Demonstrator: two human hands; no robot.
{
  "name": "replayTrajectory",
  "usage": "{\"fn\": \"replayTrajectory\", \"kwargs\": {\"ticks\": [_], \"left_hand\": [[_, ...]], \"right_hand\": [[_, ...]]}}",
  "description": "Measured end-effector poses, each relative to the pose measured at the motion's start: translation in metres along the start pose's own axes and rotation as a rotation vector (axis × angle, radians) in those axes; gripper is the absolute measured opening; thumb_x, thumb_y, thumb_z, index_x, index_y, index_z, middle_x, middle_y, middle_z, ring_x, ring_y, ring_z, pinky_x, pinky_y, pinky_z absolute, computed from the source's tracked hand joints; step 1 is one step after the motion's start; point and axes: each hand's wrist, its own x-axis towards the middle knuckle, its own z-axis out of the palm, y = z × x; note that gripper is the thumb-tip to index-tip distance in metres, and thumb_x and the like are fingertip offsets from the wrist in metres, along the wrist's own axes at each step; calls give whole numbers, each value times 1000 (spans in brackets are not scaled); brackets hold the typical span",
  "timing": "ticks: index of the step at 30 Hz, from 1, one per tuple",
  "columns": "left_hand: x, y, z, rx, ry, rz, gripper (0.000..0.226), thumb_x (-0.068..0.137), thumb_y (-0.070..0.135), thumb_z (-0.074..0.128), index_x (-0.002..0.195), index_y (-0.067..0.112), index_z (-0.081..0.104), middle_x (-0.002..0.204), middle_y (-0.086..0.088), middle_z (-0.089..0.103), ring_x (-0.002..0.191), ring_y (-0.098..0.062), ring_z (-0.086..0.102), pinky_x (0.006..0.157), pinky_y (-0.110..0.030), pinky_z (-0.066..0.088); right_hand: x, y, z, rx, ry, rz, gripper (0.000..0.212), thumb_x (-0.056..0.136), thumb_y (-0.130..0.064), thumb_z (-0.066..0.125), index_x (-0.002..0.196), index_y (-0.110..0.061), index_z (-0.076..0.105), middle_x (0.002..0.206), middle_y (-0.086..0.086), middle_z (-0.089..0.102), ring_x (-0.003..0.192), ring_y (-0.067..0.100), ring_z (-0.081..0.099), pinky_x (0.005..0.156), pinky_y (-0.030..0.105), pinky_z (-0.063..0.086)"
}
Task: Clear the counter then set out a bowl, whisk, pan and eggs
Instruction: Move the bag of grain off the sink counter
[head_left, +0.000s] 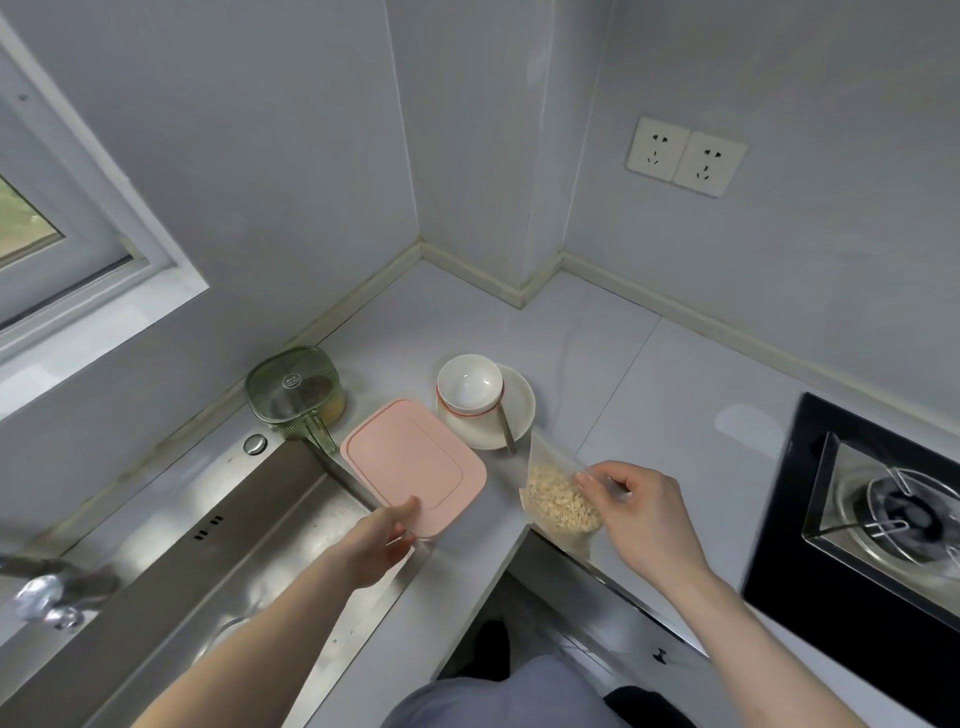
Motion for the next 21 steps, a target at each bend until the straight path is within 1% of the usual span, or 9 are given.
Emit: {"fn": "replayTrajectory", "kwargs": {"ticks": [3, 6, 7, 9, 11, 13, 16, 19, 21], "left_hand": [[-4, 0, 10, 36, 34, -31, 33, 87, 35, 78, 112, 17, 68, 90, -1, 67, 84, -17, 57, 76, -25, 47], [0, -2, 14, 31, 81, -3, 48, 76, 38, 89, 112, 13, 69, 102, -4, 73, 91, -18, 66, 85, -25, 54], [2, -2, 13, 21, 72, -1, 49, 76, 35, 89, 113, 11, 69, 100, -5, 73, 91, -19, 68, 84, -25, 54], [2, -3, 9, 23, 103, 6, 44, 79, 29, 87, 112, 7, 68, 81, -2, 68, 71, -14, 65, 62, -20, 53], [4, -5, 5, 46, 199, 29, 37, 80, 25, 85, 108, 10, 65, 65, 4, 58, 46, -5, 53, 39, -16, 38], [5, -4, -1, 61, 249, 51, 31, 83, 22, 82, 104, 11, 62, 60, 4, 53, 38, -2, 49, 35, -11, 33], [-3, -3, 5, 119, 288, 63, 19, 90, 16, 74, 102, 10, 61, 63, 1, 52, 38, -3, 50, 36, -12, 37], [-20, -4, 25, 230, 360, 74, 11, 91, 8, 68, 100, 9, 62, 72, -3, 56, 55, -9, 56, 43, -16, 42], [-31, -4, 37, 289, 396, 90, 9, 88, 3, 66, 93, 9, 62, 75, -4, 57, 63, -12, 57, 54, -22, 44]], "right_hand": [[-4, 6, -5, 2, 4, -1, 26, 98, -30, 68, 80, -13, 74, 80, 4, 73, 84, 22, 67, 77, 32, 49], [-9, 9, -12, 3, -7, -6, 25, 98, -31, 68, 80, -15, 75, 81, 3, 73, 85, 21, 67, 77, 32, 50], [-10, 10, -15, 4, -8, -11, 25, 98, -31, 68, 80, -15, 75, 81, 2, 73, 84, 20, 67, 78, 31, 49], [-14, 13, -23, 8, -5, -18, 25, 98, -31, 68, 79, -16, 75, 81, 0, 74, 84, 17, 67, 78, 29, 49], [-21, 16, -37, 12, -4, -36, 24, 98, -30, 68, 80, -17, 76, 81, -1, 75, 83, 14, 67, 79, 25, 49], [-28, 21, -48, 22, -1, -44, 23, 98, -28, 68, 80, -19, 78, 81, -5, 76, 82, 9, 68, 79, 20, 49], [-42, 34, -67, 20, 8, -45, 22, 97, -28, 69, 79, -18, 78, 80, -5, 75, 83, 9, 68, 79, 20, 50], [-56, 45, -87, 32, 12, -33, 21, 97, -28, 70, 78, -20, 78, 79, -10, 75, 83, 3, 67, 74, 13, 47], [-62, 50, -91, 37, 8, -34, 22, 96, -28, 70, 78, -18, 77, 80, -8, 75, 84, 4, 67, 72, 10, 46]]}}
